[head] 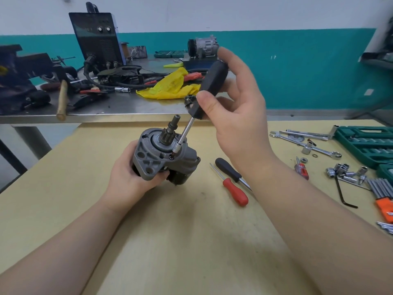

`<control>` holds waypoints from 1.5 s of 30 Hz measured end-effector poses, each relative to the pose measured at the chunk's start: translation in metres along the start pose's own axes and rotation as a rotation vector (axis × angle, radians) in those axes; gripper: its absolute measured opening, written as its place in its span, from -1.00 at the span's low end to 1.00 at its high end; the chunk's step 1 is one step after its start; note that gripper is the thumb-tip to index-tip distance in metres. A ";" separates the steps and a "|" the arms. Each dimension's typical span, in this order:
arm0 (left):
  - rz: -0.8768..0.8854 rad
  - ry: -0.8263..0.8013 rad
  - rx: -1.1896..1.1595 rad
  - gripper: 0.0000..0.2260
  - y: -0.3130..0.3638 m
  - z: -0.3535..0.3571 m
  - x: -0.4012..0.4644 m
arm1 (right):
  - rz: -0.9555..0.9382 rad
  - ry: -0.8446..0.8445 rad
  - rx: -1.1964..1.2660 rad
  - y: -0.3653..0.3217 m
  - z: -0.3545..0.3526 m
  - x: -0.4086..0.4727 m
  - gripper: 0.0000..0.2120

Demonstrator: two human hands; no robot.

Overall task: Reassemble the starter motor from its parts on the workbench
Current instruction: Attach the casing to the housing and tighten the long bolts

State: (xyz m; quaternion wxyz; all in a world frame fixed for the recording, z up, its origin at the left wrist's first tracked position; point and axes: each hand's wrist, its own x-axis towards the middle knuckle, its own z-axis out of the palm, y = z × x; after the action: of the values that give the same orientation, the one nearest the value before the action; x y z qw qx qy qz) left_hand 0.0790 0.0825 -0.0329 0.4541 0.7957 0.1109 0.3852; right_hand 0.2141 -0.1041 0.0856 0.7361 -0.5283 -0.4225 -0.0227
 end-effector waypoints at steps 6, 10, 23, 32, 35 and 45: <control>-0.052 -0.026 -0.052 -0.41 -0.004 -0.003 0.007 | 0.065 0.027 0.030 0.006 -0.001 0.002 -0.40; -0.054 -0.050 -0.072 -0.37 -0.005 -0.003 0.007 | 0.082 0.020 0.033 0.007 0.000 0.004 -0.37; -0.053 -0.120 -0.057 -0.08 -0.014 -0.011 0.012 | 0.036 0.011 0.106 0.005 0.004 -0.002 -0.37; -0.038 -0.107 -0.035 -0.25 -0.016 -0.007 0.012 | -0.010 -0.074 0.082 0.001 0.008 -0.005 -0.36; -0.027 -0.102 -0.041 -0.25 -0.016 -0.006 0.012 | -0.058 -0.053 0.018 0.000 0.008 -0.006 -0.36; -0.024 -0.096 -0.066 -0.30 -0.021 -0.005 0.012 | 0.003 0.075 0.036 -0.003 0.005 -0.003 -0.54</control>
State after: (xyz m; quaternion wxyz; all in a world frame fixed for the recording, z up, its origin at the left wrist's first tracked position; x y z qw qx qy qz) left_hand 0.0872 0.1036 -0.0428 0.4893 0.7966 0.0856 0.3444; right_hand 0.2080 -0.1030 0.0866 0.7608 -0.5145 -0.3940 -0.0338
